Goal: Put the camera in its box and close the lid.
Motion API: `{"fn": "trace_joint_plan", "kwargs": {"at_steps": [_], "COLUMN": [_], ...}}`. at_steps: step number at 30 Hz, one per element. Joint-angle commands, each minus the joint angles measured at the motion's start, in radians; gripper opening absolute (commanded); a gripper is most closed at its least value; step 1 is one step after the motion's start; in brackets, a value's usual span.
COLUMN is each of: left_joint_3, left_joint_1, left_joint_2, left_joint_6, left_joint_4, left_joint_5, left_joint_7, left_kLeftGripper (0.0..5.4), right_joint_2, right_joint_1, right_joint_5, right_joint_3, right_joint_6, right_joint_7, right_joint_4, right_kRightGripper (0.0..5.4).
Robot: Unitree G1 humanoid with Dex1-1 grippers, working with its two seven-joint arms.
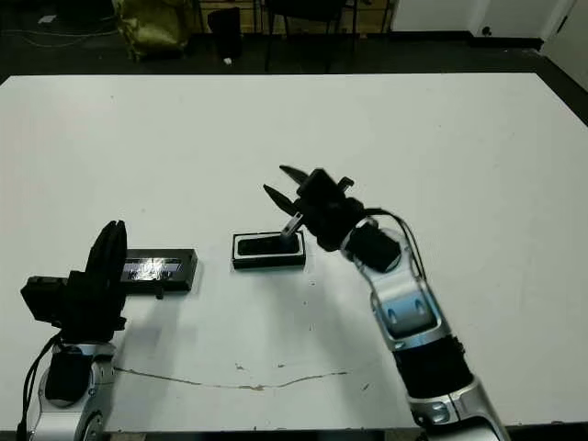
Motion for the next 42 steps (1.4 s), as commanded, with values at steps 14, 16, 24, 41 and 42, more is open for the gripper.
{"fn": "trace_joint_plan", "kwargs": {"at_steps": [14, 16, 24, 41, 42], "left_joint_3": [0.004, 0.005, 0.003, 0.002, 0.002], "left_joint_1": [0.014, 0.013, 0.016, 0.018, 0.017], "left_joint_2": [0.007, 0.005, 0.006, 0.005, 0.005], "left_joint_6": [0.002, 0.005, 0.012, 0.016, 0.012], "left_joint_4": [0.013, 0.014, 0.006, 0.002, 0.005], "left_joint_5": [-0.003, -0.007, -0.002, -0.005, -0.006], "left_joint_7": [-0.008, -0.008, -0.007, -0.01, -0.01], "left_kLeftGripper": [0.0, 0.0, 0.0, 0.0, 0.0], "right_joint_2": [-0.04, -0.036, -0.014, -0.044, -0.045], "right_joint_1": [0.052, 0.052, 0.057, 0.099, 0.102], "right_joint_5": [-0.284, -0.296, -0.334, -0.334, -0.333], "right_joint_3": [0.088, 0.089, 0.106, 0.13, 0.132], "right_joint_6": [-0.256, -0.215, -0.055, -0.041, -0.038], "right_joint_7": [-0.208, -0.195, -0.172, -0.127, -0.121], "right_joint_4": [0.122, 0.121, 0.108, 0.1, 0.099], "right_kRightGripper": [0.02, 0.02, 0.02, 0.02, 0.02]}}
